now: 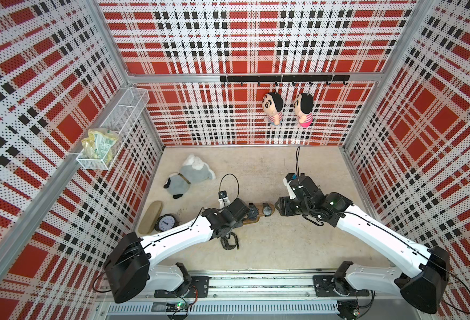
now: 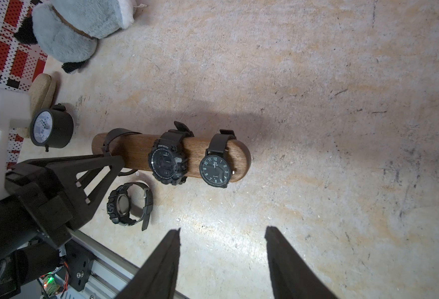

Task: Place watch on stand
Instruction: Place the watch on the stand.

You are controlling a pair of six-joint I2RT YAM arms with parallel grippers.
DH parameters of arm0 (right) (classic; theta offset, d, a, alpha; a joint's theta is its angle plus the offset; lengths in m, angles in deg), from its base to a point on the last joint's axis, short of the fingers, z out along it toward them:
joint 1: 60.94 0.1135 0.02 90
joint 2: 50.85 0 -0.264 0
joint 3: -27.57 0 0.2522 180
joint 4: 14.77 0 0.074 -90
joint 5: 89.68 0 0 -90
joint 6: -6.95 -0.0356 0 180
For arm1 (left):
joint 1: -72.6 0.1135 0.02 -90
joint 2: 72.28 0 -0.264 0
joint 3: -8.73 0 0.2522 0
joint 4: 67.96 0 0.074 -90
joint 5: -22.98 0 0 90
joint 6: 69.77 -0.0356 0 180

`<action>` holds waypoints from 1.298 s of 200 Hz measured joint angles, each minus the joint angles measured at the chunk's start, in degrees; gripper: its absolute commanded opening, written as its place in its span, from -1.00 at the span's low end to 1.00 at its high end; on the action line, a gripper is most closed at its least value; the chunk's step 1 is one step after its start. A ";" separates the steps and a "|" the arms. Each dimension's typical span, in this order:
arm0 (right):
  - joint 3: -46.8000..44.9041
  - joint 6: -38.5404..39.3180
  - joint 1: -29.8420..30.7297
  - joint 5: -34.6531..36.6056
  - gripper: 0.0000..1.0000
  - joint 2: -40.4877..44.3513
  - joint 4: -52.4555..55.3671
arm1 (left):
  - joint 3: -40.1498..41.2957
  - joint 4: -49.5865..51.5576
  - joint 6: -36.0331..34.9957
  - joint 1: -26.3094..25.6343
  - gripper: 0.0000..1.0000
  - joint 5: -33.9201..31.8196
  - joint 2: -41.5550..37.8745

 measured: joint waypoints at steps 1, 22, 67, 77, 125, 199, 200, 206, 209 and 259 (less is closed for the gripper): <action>-0.02 0.00 0.00 0.00 0.14 0.00 0.00 | -0.11 -0.11 -0.09 -0.09 -0.55 0.02 0.17; -0.94 0.00 0.00 0.02 0.14 0.09 -0.11 | -1.68 -1.05 -1.03 -0.96 -0.49 0.52 2.36; -1.68 -0.02 0.00 0.02 0.14 0.20 0.02 | -3.74 -1.95 -2.25 -2.14 -0.10 0.94 4.81; -1.68 -0.02 0.00 0.02 0.14 0.26 0.02 | -3.74 -1.92 -2.49 -2.27 0.06 0.92 4.83; -1.68 -0.02 0.00 0.02 0.14 0.63 0.00 | -3.85 -1.75 -2.67 -2.54 0.45 0.00 3.85; -1.68 -0.04 1.40 0.28 0.13 0.70 0.00 | -2.75 -0.66 -2.40 -4.15 0.64 -6.56 -10.80; -1.68 -0.02 1.49 0.28 0.13 0.70 0.02 | -2.67 -0.63 -2.38 -4.15 0.64 -6.64 -11.02; -1.68 -0.31 2.45 0.24 0.12 0.70 -0.13 | -1.95 -0.59 -2.16 -4.24 0.67 -7.32 -13.25; -1.68 -0.35 2.86 0.15 0.12 0.70 -0.22 | -1.51 -0.59 -1.97 -4.28 0.68 -7.65 -14.29; -1.66 -4.24 15.10 -0.07 0.12 -2.67 -5.68 | 6.84 0.52 0.87 -4.28 0.95 -10.73 -29.88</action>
